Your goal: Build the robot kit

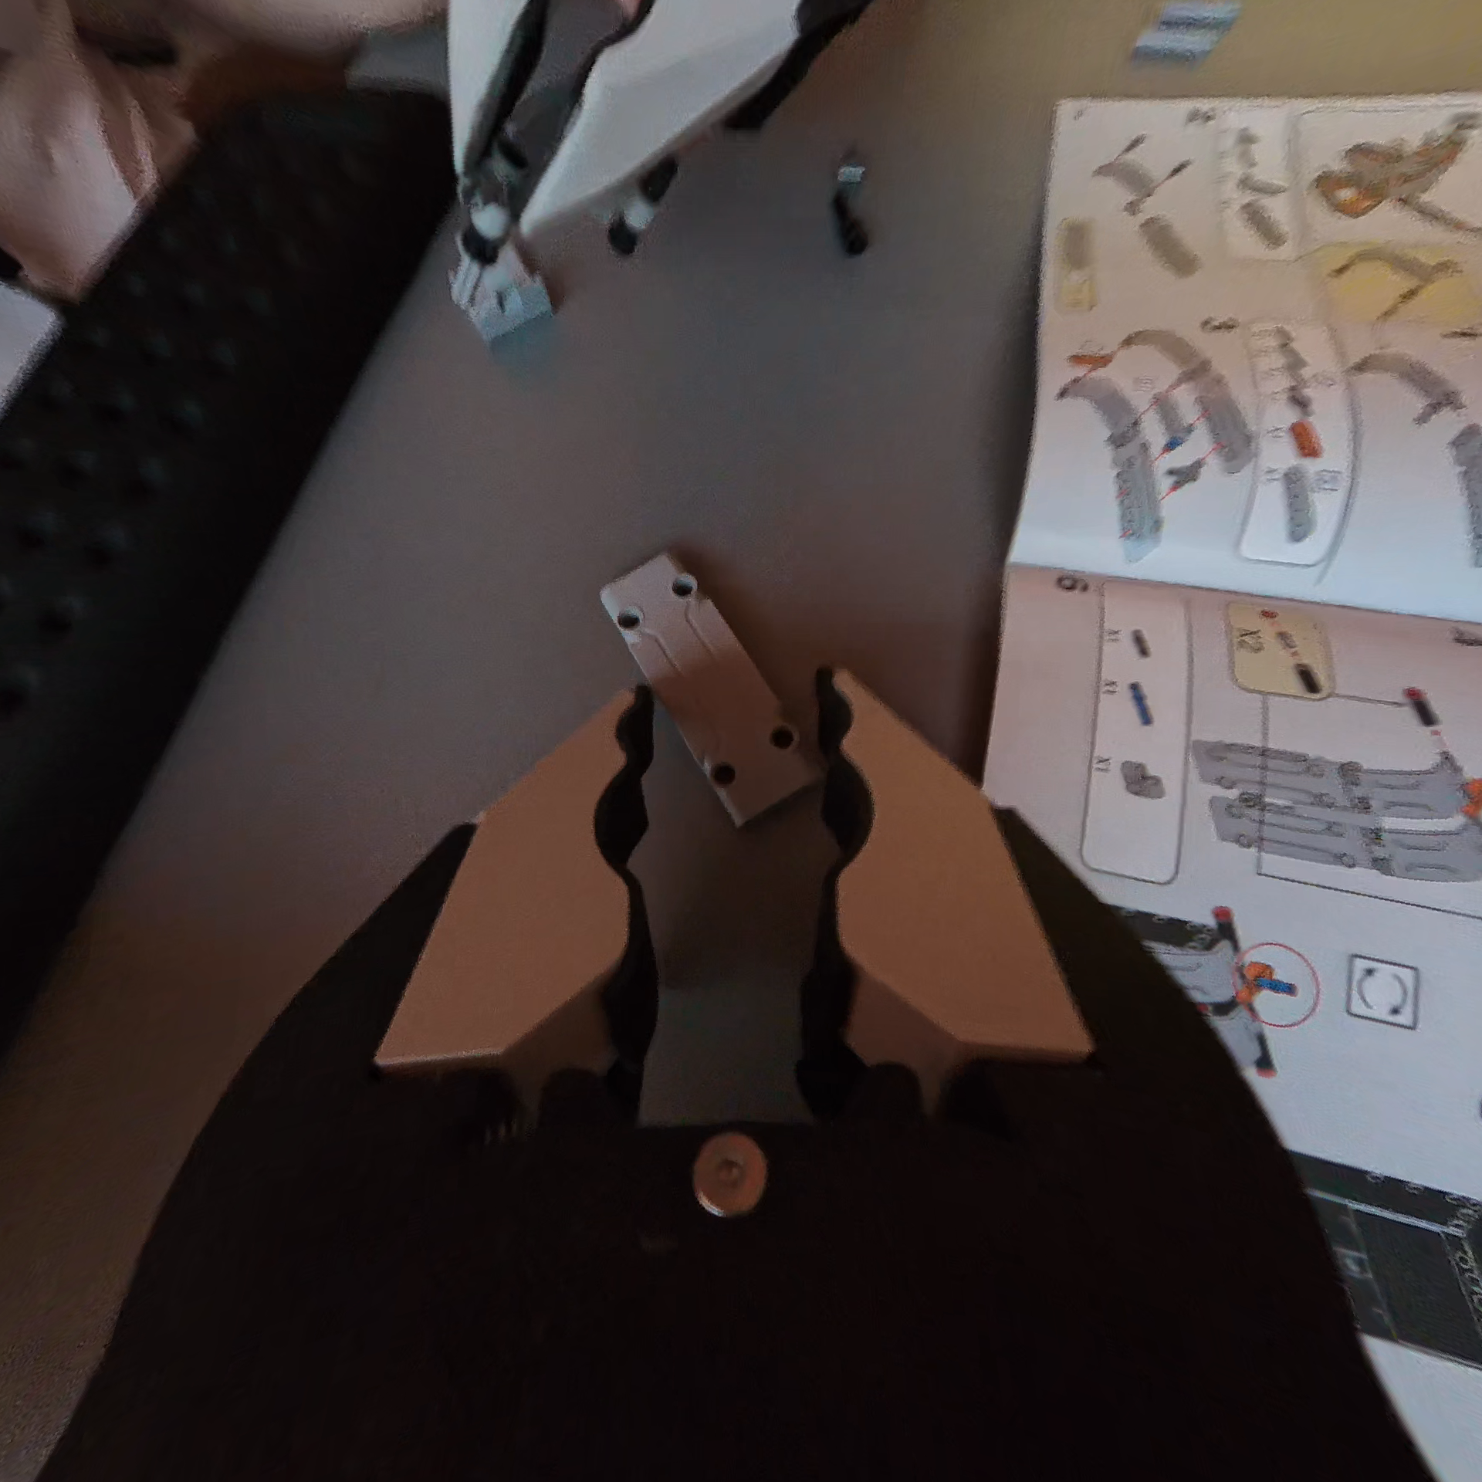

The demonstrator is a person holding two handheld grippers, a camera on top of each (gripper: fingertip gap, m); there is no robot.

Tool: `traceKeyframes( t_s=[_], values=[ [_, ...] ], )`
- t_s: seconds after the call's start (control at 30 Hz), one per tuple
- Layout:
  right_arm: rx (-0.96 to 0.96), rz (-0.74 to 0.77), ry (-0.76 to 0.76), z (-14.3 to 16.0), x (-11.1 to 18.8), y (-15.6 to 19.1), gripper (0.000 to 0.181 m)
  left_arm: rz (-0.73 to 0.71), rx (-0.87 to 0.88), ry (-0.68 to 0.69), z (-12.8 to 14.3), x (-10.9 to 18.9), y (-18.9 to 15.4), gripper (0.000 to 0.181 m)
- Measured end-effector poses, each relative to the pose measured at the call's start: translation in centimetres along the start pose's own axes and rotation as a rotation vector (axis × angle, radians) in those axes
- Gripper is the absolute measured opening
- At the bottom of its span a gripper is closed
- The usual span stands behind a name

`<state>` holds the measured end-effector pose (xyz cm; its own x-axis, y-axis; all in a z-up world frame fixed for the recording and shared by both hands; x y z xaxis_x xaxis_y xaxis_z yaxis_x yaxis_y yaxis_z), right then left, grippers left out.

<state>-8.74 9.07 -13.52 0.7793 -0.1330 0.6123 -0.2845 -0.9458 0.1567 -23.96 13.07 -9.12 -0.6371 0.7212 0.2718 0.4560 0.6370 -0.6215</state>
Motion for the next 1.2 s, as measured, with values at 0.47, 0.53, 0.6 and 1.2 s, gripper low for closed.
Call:
traceKeyframes(
  t_s=[0.47,0.53,0.6,1.2],
  values=[
    [-0.061,0.169,0.046,0.1,0.7,0.1,0.027,-0.099,-0.010,-0.010,-0.2,0.8,0.6,0.005],
    [-0.045,0.259,0.080,-1.3,1.1,0.5,0.027,-0.238,-0.006,0.022,0.1,1.0,1.9,0.005],
    [-0.008,0.356,0.132,-2.8,1.3,1.2,0.027,-0.276,0.054,0.004,0.2,1.1,2.6,0.005],
    [0.054,0.469,0.280,-6.2,-1.5,2.6,0.001,-0.301,0.176,0.035,1.2,-0.2,3.5,0.005]
  ],
)
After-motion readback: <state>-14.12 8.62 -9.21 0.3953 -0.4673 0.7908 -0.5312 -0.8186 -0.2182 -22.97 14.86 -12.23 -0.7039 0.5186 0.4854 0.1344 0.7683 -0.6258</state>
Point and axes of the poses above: each gripper's, where its closed fingertips meet, x back along the fingers, z out of its underside, y = z × x across the jaws, the point moved 6 cm from there along x, back along the fingers, and after that the axes turned 4 degrees about -z, right-handed, at the moved point
